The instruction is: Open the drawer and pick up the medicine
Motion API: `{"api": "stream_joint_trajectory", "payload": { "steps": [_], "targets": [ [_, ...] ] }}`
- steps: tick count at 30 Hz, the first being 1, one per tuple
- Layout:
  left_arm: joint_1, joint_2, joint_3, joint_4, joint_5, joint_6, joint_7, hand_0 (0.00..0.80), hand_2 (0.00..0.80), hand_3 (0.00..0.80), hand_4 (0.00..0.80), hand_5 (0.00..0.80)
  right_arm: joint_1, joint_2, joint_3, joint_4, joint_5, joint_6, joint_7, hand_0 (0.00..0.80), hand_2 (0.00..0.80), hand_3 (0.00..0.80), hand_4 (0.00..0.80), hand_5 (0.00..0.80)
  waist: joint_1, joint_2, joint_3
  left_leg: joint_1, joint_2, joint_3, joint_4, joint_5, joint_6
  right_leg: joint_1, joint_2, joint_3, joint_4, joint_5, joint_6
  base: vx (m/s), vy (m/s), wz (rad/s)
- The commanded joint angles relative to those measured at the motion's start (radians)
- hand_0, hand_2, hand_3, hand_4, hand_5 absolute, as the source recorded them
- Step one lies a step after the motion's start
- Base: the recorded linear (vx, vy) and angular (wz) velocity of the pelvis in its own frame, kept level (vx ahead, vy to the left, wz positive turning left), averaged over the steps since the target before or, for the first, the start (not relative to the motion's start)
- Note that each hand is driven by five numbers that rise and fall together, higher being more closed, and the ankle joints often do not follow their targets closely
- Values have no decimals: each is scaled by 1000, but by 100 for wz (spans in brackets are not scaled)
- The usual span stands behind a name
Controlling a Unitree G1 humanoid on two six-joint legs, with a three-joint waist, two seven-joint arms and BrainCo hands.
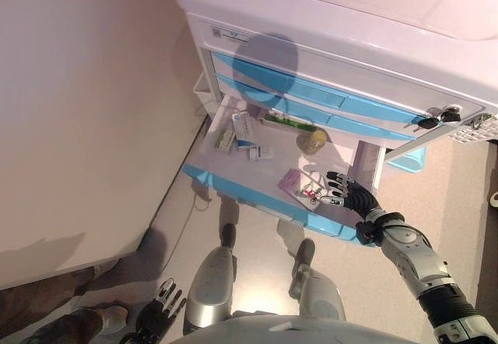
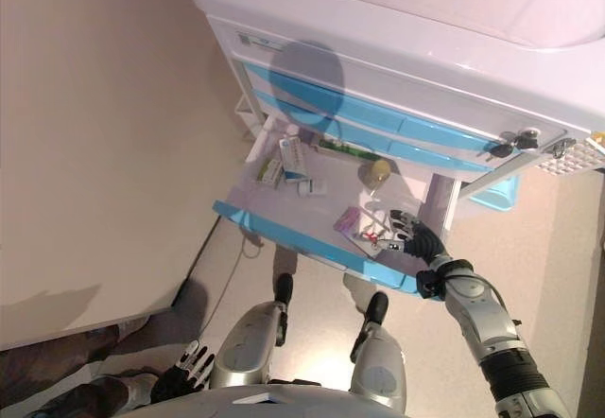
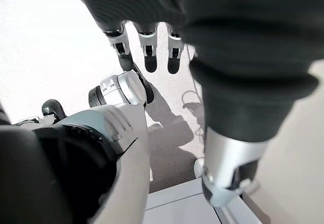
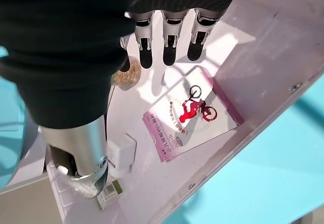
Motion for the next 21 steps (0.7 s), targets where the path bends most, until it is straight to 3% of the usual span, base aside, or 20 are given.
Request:
{"api": "stream_joint_trajectory", "payload": {
  "steps": [1, 11, 21],
  "targets": [
    [27, 3, -40, -14, 3, -34, 11, 0, 0, 0, 0, 0, -37, 1, -10, -53, 63, -27, -45, 0, 0, 0, 0, 0, 12, 8, -41, -12, 21, 14, -6, 59, 5, -1, -22, 5, 101, -19, 6, 0, 0, 0],
    [18, -21, -62, -12, 2, -42, 30, 0, 0, 0, 0, 0, -110, 75, 5, -16, 50, -35, -214, 0, 0, 0, 0, 0, 22, 32, -33, -16, 10, 5, -2, 57, 10, -3, -30, 0, 107, -22, 0, 2, 7, 0],
    [21, -36, -71, -13, 11, -46, 32, 0, 0, 0, 0, 0, -180, 88, 12, 14, -19, 28, -328, 0, 0, 0, 0, 0, 30, 46, -26, -20, 3, 1, 2, 58, 13, -8, -36, -4, 117, -22, -5, -1, 7, 0]
  ]
}}
